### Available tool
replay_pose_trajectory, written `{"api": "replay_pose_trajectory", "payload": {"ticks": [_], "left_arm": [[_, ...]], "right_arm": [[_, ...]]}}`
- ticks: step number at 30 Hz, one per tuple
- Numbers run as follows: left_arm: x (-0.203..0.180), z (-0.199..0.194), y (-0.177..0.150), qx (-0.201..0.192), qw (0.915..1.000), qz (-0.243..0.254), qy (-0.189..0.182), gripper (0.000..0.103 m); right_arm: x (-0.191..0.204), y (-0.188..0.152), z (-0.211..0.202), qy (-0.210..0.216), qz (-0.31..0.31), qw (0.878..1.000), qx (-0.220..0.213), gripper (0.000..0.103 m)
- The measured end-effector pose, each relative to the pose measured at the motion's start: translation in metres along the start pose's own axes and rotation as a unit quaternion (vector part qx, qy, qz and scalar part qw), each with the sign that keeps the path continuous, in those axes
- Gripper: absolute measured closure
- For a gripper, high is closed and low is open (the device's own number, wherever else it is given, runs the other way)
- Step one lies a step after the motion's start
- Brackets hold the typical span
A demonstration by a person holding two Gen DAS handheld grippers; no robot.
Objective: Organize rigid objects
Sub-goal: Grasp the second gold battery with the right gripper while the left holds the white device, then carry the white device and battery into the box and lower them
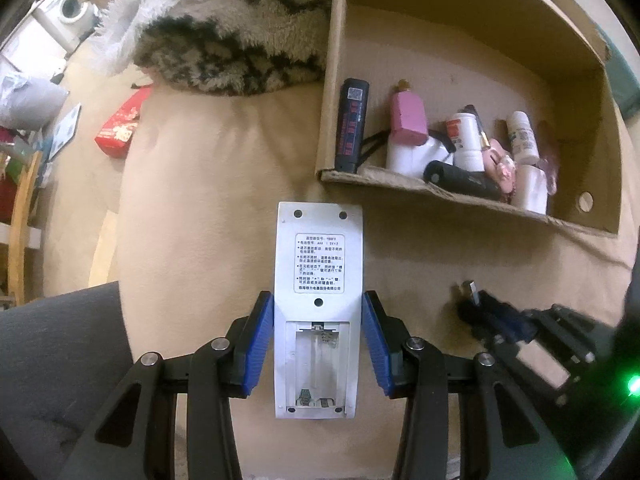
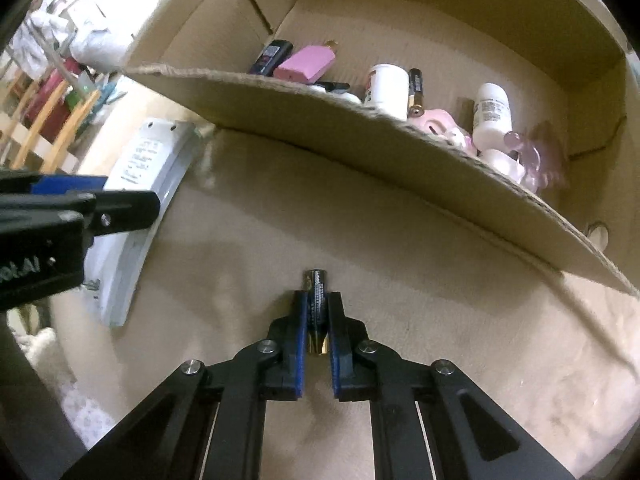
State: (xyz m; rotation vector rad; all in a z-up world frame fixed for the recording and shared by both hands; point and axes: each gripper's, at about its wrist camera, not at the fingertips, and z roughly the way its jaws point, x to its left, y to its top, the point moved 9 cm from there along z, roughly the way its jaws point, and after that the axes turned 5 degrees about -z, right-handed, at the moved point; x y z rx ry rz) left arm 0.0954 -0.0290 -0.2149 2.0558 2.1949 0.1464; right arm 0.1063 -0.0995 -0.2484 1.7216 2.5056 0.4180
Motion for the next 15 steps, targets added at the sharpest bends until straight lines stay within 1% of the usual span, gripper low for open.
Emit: {"api": "replay_pose_trajectory", "payload": {"ticks": [5,11,13,15], "left_arm": [[-0.002,-0.024,-0.008,-0.019,0.9998,0.003,-0.007,0.062],[0.005,-0.057,0.005,-0.063,0.9979,-0.001,-0.013,0.063],[0.005,-0.064,0.01,-0.067,0.9976,-0.004,-0.017,0.063],[0.004,-0.067,0.013,-0.063,0.9977,-0.007,-0.023,0.063]], "right_arm": [[-0.016,0.002,-0.033,0.028,0.039,0.998,-0.04,0.093],[-0.036,0.004,-0.072,0.064,0.092,0.989,-0.095,0.093],[-0.047,0.014,-0.086,0.072,0.105,0.985,-0.114,0.093],[-0.056,0.019,-0.099,0.073,0.114,0.982,-0.132,0.093]]}}
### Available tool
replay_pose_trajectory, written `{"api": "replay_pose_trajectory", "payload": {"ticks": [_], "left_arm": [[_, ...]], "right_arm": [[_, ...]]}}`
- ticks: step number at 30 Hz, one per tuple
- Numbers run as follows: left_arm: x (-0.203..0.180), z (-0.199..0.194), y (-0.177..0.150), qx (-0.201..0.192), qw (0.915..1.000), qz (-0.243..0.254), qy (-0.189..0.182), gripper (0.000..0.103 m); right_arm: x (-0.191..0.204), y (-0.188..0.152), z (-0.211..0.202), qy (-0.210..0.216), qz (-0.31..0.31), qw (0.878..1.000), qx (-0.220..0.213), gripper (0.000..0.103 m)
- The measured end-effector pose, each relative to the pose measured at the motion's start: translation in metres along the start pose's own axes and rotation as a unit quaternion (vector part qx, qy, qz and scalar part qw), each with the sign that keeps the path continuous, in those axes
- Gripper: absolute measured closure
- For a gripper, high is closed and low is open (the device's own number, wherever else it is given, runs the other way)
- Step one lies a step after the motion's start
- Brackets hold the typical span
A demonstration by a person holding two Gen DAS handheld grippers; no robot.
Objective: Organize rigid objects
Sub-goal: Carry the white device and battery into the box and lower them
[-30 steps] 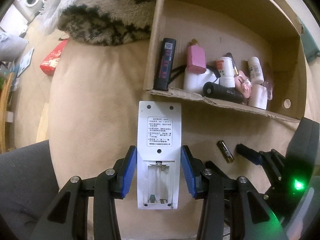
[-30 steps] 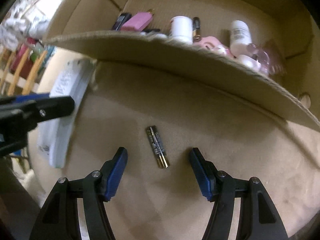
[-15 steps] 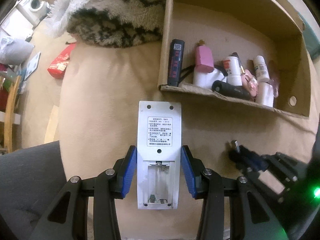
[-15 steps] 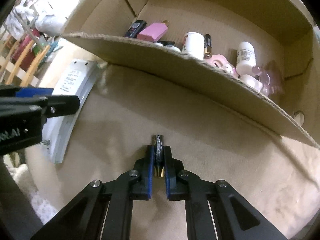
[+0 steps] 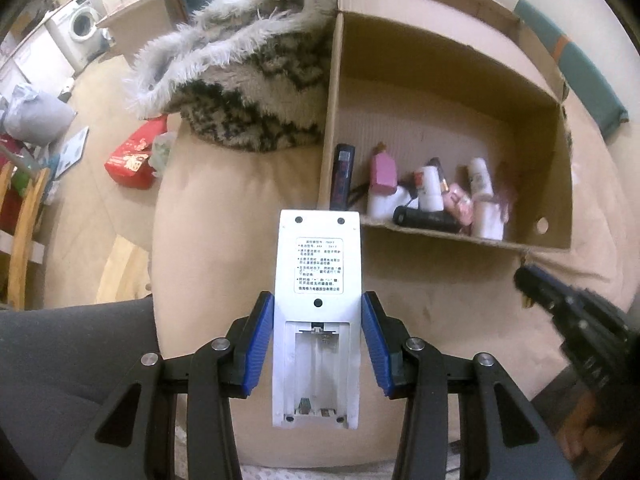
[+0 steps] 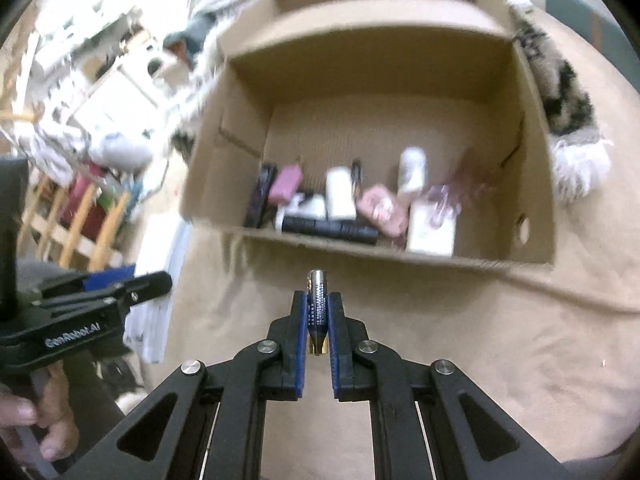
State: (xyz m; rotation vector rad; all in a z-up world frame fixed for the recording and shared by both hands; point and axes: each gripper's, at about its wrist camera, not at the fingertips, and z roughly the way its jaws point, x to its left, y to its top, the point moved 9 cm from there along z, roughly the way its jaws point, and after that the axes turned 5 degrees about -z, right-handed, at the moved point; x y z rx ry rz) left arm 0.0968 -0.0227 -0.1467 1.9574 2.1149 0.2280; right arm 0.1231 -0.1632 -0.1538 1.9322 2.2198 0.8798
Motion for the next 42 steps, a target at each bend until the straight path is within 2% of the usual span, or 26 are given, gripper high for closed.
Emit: {"api": "replay_pose_trajectory", "payload": {"ticks": [2,5,9,15,19,23,27,32,38,42], "left_arm": [[-0.005,-0.001,0.001,0.008,0.9999,-0.002,-0.01,0.063],[-0.013,-0.016,0.003,-0.015,0.9995,0.026,-0.009,0.063],[-0.014,-0.03,0.013,-0.039,0.9989,0.025,-0.013,0.063],[-0.031,-0.032,0.053,-0.062,0.9976,0.025,-0.02,0.063],[-0.05,-0.026,0.088,-0.09,0.9951,0.037,-0.013,0.063],[-0.07,-0.015,0.119,-0.102,0.9939,0.035,-0.027,0.063],[-0.086,0.005,0.136,-0.106,0.993,0.041,-0.03,0.063],[-0.099,0.036,0.136,-0.109,0.9915,0.066,-0.027,0.063],[-0.102,0.061,0.127,-0.085,0.9935,0.068,-0.034,0.063],[-0.1,0.066,0.131,-0.091,0.9929,0.071,-0.028,0.063]], "right_arm": [[-0.005,0.011,-0.008,0.004,0.008,1.0,-0.014,0.093],[-0.015,0.024,-0.024,0.01,0.019,0.999,-0.03,0.093],[-0.023,0.038,-0.038,0.018,0.023,0.999,-0.045,0.093],[-0.036,0.067,-0.045,0.011,0.017,0.998,-0.058,0.093],[-0.045,0.09,-0.041,0.0,0.007,0.998,-0.063,0.093],[-0.06,0.105,-0.03,-0.012,0.014,0.998,-0.059,0.093],[-0.077,0.107,-0.013,-0.014,0.034,0.998,-0.053,0.093],[-0.095,0.092,0.011,-0.02,0.067,0.997,-0.031,0.093],[-0.094,0.089,0.026,-0.032,0.052,0.998,-0.015,0.093],[-0.092,0.087,0.035,-0.037,0.047,0.998,-0.003,0.093]]}}
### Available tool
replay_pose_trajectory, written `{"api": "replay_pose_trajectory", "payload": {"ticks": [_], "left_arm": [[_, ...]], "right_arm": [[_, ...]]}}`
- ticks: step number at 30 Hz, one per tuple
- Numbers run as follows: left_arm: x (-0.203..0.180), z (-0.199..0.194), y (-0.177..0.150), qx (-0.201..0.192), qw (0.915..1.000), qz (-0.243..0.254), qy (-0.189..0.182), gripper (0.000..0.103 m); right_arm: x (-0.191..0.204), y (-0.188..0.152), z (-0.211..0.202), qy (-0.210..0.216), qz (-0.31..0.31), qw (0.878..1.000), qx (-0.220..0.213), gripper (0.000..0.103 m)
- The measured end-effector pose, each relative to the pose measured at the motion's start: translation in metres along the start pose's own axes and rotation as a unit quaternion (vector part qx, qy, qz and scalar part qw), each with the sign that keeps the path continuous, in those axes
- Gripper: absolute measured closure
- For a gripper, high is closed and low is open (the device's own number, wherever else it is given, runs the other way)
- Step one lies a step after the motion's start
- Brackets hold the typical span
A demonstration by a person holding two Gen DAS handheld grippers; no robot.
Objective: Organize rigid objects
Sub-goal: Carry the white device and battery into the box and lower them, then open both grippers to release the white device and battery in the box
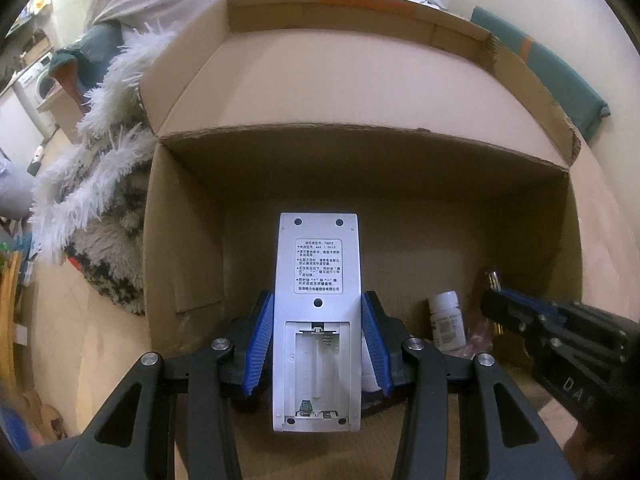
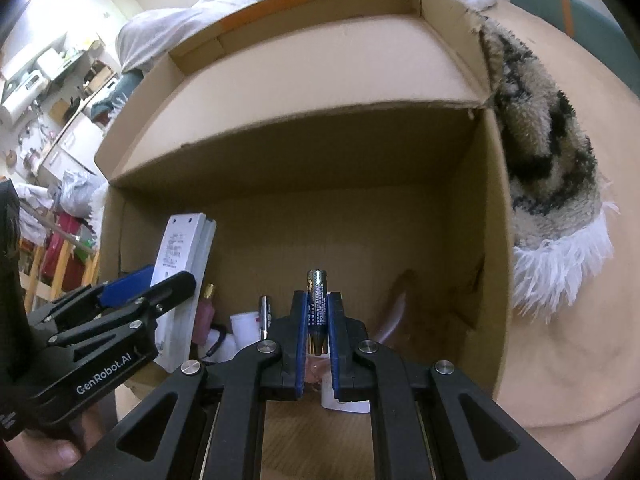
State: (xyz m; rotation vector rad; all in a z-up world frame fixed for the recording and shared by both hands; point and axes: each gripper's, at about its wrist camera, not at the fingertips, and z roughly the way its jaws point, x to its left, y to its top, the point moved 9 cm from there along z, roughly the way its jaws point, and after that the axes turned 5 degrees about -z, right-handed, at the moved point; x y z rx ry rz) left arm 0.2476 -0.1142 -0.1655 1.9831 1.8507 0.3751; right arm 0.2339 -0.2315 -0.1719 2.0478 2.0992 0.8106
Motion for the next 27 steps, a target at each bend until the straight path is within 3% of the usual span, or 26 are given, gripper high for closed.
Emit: {"api": "replay_pose_trajectory", "payload": {"ticks": [4,10,15,18,21,23,24,25,27], "left_arm": [[0.003,0.008,-0.001,0.009,0.9999,-0.012,0.002,0.063],[0.003,-0.004,0.009,-0.031,0.9995,0.002,0.006,0.063],[0.006,-0.007,0.005,-0.023,0.9997,-0.005,0.009,0.062],[0.006,-0.018,0.006,-0.025,0.9996,-0.011,0.005,0.049],[0.008,-0.037,0.008,-0.024,0.9994,-0.014,-0.019,0.048],[0.01,-0.052,0.01,-0.034,0.9992,-0.013,-0.015,0.047],[0.013,-0.06,0.011,-0.041,0.9989,-0.015,-0.015,0.046],[0.018,-0.064,0.013,-0.046,0.9987,-0.017,-0.015,0.045],[0.025,-0.077,0.012,-0.056,0.9981,-0.023,-0.009,0.045]], "right_arm": [[0.0,-0.004,0.006,-0.007,-0.005,1.0,0.011,0.093],[-0.004,-0.004,0.009,-0.007,0.006,1.0,0.013,0.093],[-0.005,0.0,0.0,0.0,0.012,1.0,-0.003,0.092],[-0.006,0.005,-0.009,0.006,0.023,1.0,-0.017,0.09],[-0.005,0.007,-0.019,0.015,0.026,0.999,-0.03,0.073],[-0.002,0.009,-0.025,0.017,0.022,0.999,-0.039,0.06],[-0.002,0.009,-0.03,0.02,0.022,0.999,-0.046,0.042],[-0.001,0.009,-0.034,0.023,0.025,0.998,-0.054,0.034],[0.0,0.009,-0.043,0.027,0.027,0.997,-0.064,0.033]]}}
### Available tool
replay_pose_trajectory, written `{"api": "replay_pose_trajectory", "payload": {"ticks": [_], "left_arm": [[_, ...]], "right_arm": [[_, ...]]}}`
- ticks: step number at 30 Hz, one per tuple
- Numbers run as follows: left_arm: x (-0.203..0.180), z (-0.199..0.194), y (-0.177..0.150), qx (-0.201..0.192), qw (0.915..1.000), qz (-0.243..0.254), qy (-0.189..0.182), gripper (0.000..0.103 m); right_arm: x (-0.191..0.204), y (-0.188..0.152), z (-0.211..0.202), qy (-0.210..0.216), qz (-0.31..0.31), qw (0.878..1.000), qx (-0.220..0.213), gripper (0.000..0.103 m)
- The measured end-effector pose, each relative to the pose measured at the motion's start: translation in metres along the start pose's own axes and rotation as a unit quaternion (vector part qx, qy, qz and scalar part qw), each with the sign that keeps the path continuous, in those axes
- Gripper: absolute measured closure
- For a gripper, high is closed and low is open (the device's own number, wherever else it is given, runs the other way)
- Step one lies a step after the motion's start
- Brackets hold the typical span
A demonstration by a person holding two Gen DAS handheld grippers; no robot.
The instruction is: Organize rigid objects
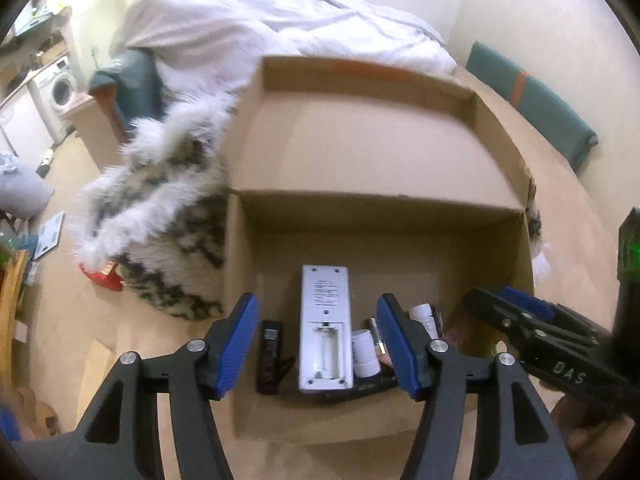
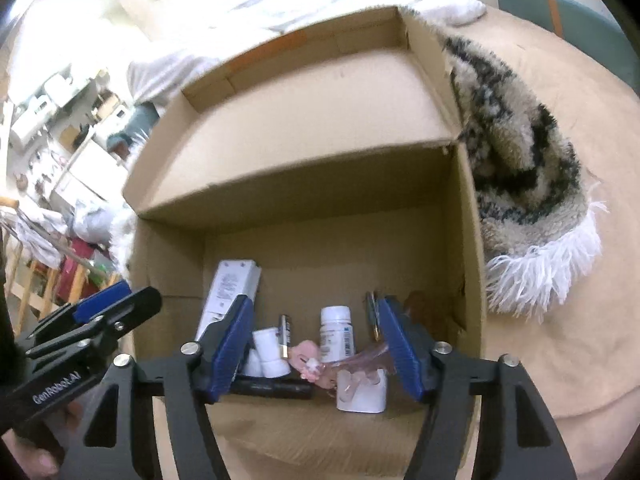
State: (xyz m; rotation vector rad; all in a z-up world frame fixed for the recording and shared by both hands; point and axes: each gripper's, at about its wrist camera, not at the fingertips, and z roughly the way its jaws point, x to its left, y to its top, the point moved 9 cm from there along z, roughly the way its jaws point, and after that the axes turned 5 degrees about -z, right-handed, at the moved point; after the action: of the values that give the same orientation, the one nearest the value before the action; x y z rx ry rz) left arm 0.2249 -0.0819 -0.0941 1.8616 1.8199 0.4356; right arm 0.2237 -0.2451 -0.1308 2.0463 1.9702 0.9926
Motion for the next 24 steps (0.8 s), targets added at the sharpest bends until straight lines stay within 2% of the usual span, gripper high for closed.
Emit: {"api": "replay_pose_trajectory", "payload": {"ticks": [2,4,6,9,13,19,21,23,24], "left_arm": [[0.007,-0.011,-0.001,-0.006,1.0,0.003,0.003,0.044],[0.012,-0.019,-0.004,-0.008,0.9999,0.009,0.007,0.044],[0.008,-0.033,-0.013,-0.008,0.9998,0.017,0.011,0.044],[0.017,-0.046,-0.023,-0.017,0.9995,0.022,0.014,0.044],[0.031,-0.073,-0.031,-0.055,0.9979,0.016,0.031,0.045],[0.047,-0.1,-0.041,-0.08,0.9966,-0.008,0.02,0.044],[0.05,-0.107,-0.047,-0.087,0.996,-0.012,0.017,0.04],[0.052,-0.111,-0.053,-0.09,0.9958,-0.019,0.006,0.024],[0.053,-0.113,-0.057,-0.088,0.9958,-0.024,-0.003,0.02]], "right_arm": [[0.004,0.0,-0.009,0.003,-0.005,1.0,-0.009,0.022],[0.007,-0.001,-0.019,-0.005,-0.016,1.0,-0.022,0.005],[0.01,0.0,-0.03,-0.013,-0.027,0.999,-0.038,0.0],[0.015,-0.003,-0.044,-0.02,-0.036,0.998,-0.049,0.0],[0.022,-0.01,-0.062,-0.021,-0.034,0.997,-0.06,0.0],[0.044,-0.023,-0.095,-0.025,-0.052,0.994,-0.09,0.0],[0.05,-0.029,-0.105,-0.029,-0.058,0.993,-0.1,0.0],[0.054,-0.035,-0.116,-0.03,-0.06,0.991,-0.117,0.0],[0.054,-0.037,-0.12,-0.032,-0.061,0.99,-0.123,0.0]]}}
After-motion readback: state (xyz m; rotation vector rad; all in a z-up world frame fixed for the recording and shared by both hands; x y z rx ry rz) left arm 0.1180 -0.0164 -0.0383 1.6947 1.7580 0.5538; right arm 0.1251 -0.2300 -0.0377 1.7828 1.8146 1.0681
